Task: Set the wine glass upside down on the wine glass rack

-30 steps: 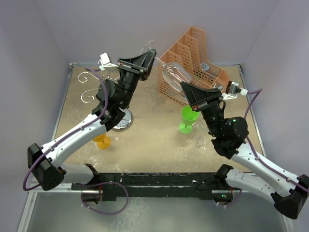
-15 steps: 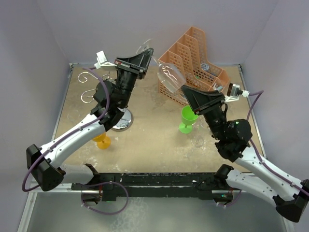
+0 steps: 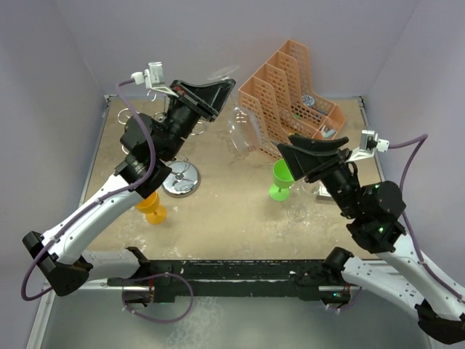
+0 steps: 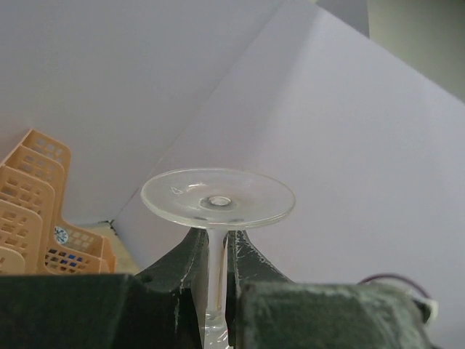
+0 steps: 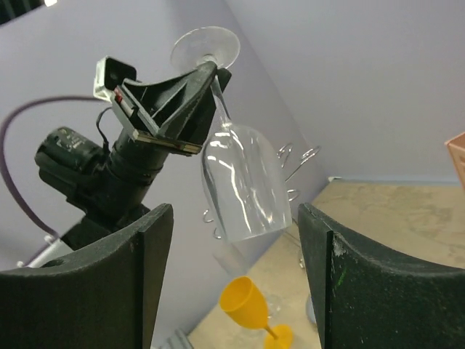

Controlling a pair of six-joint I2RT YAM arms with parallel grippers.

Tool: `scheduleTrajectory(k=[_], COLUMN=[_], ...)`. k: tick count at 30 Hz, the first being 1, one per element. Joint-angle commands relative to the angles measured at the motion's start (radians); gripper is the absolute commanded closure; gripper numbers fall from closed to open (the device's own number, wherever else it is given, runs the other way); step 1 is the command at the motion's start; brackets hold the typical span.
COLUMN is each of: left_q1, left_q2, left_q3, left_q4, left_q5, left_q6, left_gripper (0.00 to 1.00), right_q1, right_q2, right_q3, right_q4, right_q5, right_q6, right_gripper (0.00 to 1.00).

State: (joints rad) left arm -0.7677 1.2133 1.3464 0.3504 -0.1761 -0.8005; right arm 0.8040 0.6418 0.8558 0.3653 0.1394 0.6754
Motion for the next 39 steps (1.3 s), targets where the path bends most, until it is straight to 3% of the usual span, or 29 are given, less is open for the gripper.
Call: scheduleTrajectory(k=[1, 10, 17, 28, 33, 39], left_q1=[0.001, 0.001, 0.001, 0.001, 0.001, 0.002], left_q2=[-0.033, -0.083, -0.103, -0.116, -0.122, -0.137], left_q3=[0.072, 0.012, -0.036, -0.077, -0.084, -0.095], left_q4=[-0.082, -0.099, -0.067, -0.018, -0.003, 0.031], left_q5=[0.268, 0.513, 0.605, 0.623, 0.625, 0.620], left_q6=[0.219, 0.384, 0.417, 0.377, 0.359, 0.330], left_gripper=[1.00, 1.00, 1.00, 1.00, 1.00, 1.00], right_q1=[0.002, 0.002, 0.002, 0.002, 0.001, 0.001], right_q2=[0.047, 0.196, 0.239, 0.320, 0.338, 0.336], right_q3=[0.157, 0.265, 0.209, 0.191, 0.185, 0.166], right_q4=[-0.164, -0.232, -0.051, 0.088, 0.132, 0.123], right_q5=[-0.069, -0.328, -0.443, -0.400, -0.400, -0.424], right_q6=[-0.253, -0.326, -0.220, -0.202, -0.202, -0.242], right_gripper=[0.29, 0.40, 0.46, 0.56, 0.70, 0.76])
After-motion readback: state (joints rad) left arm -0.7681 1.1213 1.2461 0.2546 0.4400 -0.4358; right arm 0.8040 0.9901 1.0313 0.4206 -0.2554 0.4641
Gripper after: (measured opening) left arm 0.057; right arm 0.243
